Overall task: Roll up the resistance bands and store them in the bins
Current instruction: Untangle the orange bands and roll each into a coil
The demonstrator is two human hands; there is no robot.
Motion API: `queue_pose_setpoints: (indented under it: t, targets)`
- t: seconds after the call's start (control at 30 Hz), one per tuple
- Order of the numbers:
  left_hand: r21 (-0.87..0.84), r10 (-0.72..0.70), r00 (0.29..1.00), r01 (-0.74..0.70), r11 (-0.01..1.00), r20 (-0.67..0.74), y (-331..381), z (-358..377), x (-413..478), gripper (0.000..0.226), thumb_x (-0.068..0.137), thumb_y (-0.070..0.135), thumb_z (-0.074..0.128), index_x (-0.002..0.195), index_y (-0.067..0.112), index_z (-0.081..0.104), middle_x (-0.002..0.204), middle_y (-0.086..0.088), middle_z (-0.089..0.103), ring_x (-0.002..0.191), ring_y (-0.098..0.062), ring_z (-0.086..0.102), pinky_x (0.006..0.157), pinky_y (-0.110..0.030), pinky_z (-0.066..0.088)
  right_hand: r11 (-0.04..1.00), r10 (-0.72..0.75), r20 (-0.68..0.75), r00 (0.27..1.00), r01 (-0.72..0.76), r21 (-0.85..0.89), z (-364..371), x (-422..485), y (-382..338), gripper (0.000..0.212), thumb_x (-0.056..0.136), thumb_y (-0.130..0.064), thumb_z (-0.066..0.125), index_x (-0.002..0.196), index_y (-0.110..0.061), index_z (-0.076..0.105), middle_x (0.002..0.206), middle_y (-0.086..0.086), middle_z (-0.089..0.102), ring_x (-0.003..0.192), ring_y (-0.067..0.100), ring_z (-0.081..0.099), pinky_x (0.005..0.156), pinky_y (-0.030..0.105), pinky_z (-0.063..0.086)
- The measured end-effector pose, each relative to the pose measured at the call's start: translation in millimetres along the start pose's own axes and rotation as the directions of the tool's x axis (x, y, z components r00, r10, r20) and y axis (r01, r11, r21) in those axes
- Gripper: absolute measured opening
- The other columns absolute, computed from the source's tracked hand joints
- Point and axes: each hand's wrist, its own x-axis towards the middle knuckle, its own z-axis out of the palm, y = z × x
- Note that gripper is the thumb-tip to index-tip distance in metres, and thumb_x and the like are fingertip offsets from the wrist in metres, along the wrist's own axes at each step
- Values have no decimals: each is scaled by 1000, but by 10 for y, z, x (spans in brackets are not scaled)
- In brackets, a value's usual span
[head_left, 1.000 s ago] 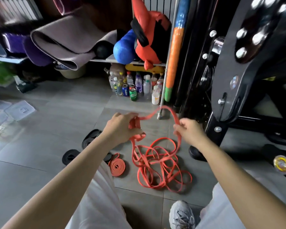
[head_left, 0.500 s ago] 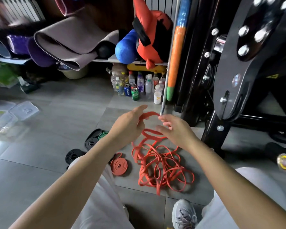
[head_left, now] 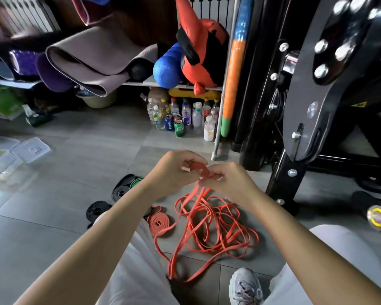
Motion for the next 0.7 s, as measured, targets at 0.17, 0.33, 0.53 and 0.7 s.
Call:
queue_pose_setpoints:
  t: [0.17, 0.33, 0.53, 0.7]
  targets:
    - [-371, -24, 999, 5, 929, -49, -6, -21, -53, 34, 79, -14, 62, 87, 18, 68, 78, 2, 69, 72, -8, 65, 72, -18, 53, 918, -13, -53, 999, 32, 395, 70, -30, -64, 39, 72, 1, 76, 75, -37, 70, 70, -6, 64, 70, 8, 59, 72, 24, 49]
    - [-635, -103, 994, 62, 770, -27, -86, -45, -118, 25, 86, -13, 51, 89, 7, 64, 76, -4, 70, 72, -18, 67, 71, -28, 57, 925, 64, 32, 997, -71, 373, 89, -29, -57, 21, 76, -4, 74, 76, -24, 69, 64, -9, 67, 63, 3, 60, 65, 21, 49]
    - [14, -141, 988, 143, 990, -66, -229, -1, -178, 31, 75, -6, 62, 82, 24, 63, 79, 7, 64, 72, -7, 61, 75, -27, 49, 971, 155, 49, 987, -162, 178, 70, -167, 103, 16, 80, -13, 73, 86, -26, 66, 78, -3, 71, 72, 12, 67, 79, 37, 55]
    - [579, -199, 970, 82, 811, 142, -96, 86, -224, 37, 77, 19, 65, 113, 21, 56, 104, 4, 50, 86, -17, 56, 70, -25, 41, 959, 60, 197, 978, -2, -283, 88, -233, -8, 9, 83, -26, 68, 90, -19, 70, 70, -10, 60, 66, 0, 54, 63, 23, 41]
